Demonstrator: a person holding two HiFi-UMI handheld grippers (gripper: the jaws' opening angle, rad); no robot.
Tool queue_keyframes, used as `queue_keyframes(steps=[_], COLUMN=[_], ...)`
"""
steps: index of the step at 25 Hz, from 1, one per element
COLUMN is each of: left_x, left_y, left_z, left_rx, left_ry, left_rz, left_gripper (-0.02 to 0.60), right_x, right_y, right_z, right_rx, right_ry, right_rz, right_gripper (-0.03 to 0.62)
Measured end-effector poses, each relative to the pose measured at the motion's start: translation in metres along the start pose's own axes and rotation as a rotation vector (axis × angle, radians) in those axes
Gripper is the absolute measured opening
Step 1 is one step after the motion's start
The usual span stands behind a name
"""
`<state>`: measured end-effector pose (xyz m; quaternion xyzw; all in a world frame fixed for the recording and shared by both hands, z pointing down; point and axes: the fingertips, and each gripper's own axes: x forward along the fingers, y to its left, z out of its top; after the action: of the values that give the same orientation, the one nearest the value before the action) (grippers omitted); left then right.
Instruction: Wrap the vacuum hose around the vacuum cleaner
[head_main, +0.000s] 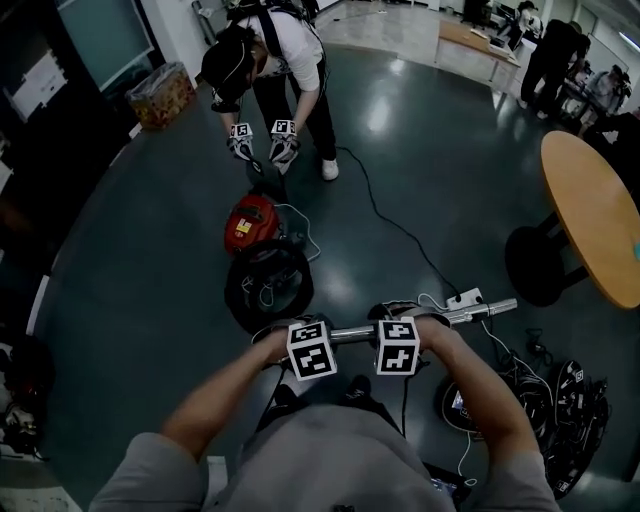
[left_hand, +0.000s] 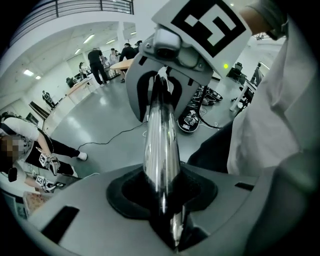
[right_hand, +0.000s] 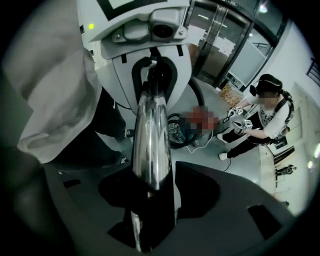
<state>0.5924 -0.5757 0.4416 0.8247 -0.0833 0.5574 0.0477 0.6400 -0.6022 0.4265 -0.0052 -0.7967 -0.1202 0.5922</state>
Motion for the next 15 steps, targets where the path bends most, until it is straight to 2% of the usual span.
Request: queue_keyframes(steps=[4,7,11,15], left_x=[0.015,0.032,0.035,0.035], left_y=[0.013,0.028,0.038,0.036], left_z=[0.009,0.002,0.003,0.001], left_rx=[-0.054,-0.066,-0.086,-0.132], left_ry=[0.005,0.020,0.065,0.089], left_rz=[0.017,0.030,0.047,0.059], left_gripper=[0.140,0.140,0.140,0.141], right_x=[0.003,0.011,-0.008,-0.035], right_y=[-0.019,-0.029,-0.040,-0.055], right_z=[-0.022,-0.029,-0.044,-0.062], right_rx=[0.088,0.088,0.084,0.220], right_ry=[-0.020,-0.030,-0.051,-0.158], right_rz=[-0.005,-0.015,-0.036,-0.058], right_gripper=[0.219,0.219,0.219,0.219])
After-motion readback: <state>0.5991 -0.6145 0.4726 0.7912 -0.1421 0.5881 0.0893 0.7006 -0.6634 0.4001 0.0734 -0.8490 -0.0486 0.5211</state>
